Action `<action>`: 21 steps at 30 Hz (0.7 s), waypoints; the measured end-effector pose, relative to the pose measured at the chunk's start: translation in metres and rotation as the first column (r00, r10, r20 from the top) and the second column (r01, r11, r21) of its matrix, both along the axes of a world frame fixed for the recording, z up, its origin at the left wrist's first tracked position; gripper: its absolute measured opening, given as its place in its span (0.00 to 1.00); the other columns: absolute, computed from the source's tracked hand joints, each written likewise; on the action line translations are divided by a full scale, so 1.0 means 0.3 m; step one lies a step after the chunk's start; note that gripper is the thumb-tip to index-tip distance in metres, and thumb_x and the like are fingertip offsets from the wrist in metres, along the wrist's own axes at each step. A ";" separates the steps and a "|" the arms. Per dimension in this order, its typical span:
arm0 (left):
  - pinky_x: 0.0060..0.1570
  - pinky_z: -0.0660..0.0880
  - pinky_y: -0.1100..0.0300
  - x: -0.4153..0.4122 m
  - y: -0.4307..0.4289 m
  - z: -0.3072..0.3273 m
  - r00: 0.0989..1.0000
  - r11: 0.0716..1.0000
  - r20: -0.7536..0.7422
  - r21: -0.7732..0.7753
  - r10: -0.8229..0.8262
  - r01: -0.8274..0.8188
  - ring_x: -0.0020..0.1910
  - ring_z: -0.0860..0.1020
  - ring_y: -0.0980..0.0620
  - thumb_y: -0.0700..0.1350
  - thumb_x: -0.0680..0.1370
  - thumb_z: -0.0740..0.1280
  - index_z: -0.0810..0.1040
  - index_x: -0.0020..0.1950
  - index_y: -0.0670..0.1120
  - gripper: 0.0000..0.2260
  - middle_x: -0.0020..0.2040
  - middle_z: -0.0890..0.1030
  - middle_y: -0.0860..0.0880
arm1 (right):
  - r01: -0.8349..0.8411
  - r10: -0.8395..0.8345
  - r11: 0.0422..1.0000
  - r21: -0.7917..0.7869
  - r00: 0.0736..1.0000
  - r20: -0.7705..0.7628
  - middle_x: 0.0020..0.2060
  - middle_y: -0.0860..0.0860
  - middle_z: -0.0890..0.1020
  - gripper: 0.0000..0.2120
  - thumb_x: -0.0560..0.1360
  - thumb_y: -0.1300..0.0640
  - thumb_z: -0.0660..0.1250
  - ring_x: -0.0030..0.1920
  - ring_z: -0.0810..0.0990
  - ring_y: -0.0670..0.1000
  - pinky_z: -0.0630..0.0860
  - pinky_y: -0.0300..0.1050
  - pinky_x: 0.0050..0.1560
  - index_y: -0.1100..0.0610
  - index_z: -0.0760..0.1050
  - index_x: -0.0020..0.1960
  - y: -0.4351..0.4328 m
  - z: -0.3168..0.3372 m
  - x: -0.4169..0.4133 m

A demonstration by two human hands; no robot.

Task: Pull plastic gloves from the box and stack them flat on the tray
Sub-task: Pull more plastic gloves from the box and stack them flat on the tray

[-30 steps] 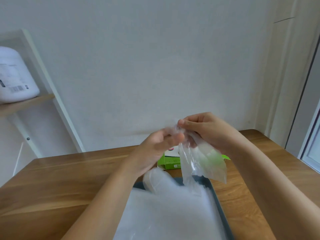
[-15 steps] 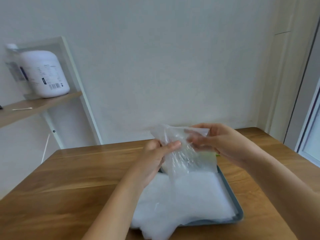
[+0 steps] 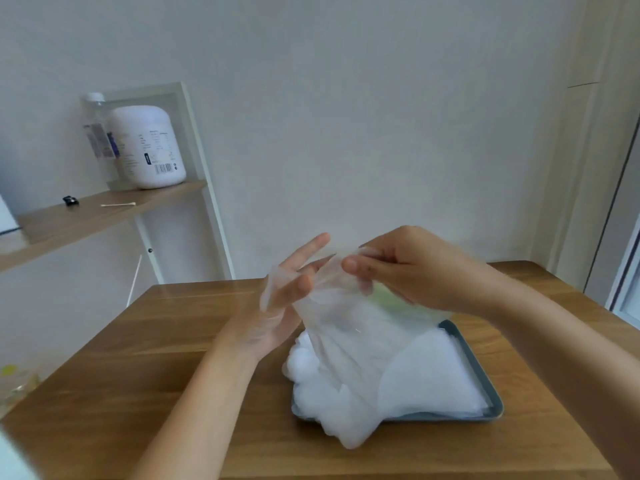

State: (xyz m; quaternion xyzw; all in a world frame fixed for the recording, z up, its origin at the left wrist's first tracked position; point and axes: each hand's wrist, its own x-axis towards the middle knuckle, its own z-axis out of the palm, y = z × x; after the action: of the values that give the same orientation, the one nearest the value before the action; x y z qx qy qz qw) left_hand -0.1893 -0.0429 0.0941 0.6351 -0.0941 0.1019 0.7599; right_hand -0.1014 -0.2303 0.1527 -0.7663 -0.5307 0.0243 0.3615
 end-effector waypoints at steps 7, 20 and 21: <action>0.62 0.74 0.54 -0.053 0.017 -0.014 0.997 0.983 -0.057 0.177 0.060 -0.049 0.63 0.77 0.41 0.47 0.66 0.78 0.79 0.62 0.40 0.26 0.61 0.79 0.37 | 0.052 -0.050 0.994 -0.095 0.998 0.027 0.18 0.46 0.66 0.21 0.78 0.44 0.62 0.21 0.63 0.46 0.63 0.38 0.27 0.56 0.76 0.33 0.002 0.052 -0.010; 0.27 0.68 0.72 -0.063 0.127 0.045 0.909 0.814 -0.207 0.546 0.361 -0.199 0.23 0.65 0.56 0.49 0.72 0.71 0.74 0.37 0.42 0.11 0.25 0.69 0.51 | 0.218 -0.215 0.975 -0.035 0.901 -0.376 0.18 0.48 0.71 0.20 0.81 0.48 0.58 0.17 0.61 0.46 0.58 0.34 0.19 0.56 0.76 0.36 -0.007 -0.115 0.036; 0.27 0.67 0.72 -0.050 0.134 0.048 0.897 0.792 -0.228 0.581 0.379 -0.187 0.23 0.65 0.57 0.49 0.72 0.70 0.75 0.38 0.42 0.11 0.25 0.69 0.50 | 0.242 -0.239 0.969 -0.043 0.892 -0.383 0.19 0.49 0.72 0.20 0.81 0.48 0.58 0.17 0.61 0.46 0.58 0.34 0.19 0.56 0.77 0.36 -0.010 -0.134 0.043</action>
State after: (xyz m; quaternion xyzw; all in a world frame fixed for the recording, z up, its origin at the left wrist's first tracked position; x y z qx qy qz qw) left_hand -0.2044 -0.0026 0.1086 0.8393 0.1083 0.0765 0.5273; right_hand -0.0884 -0.2333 0.1126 -0.8051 -0.3503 0.1281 0.4611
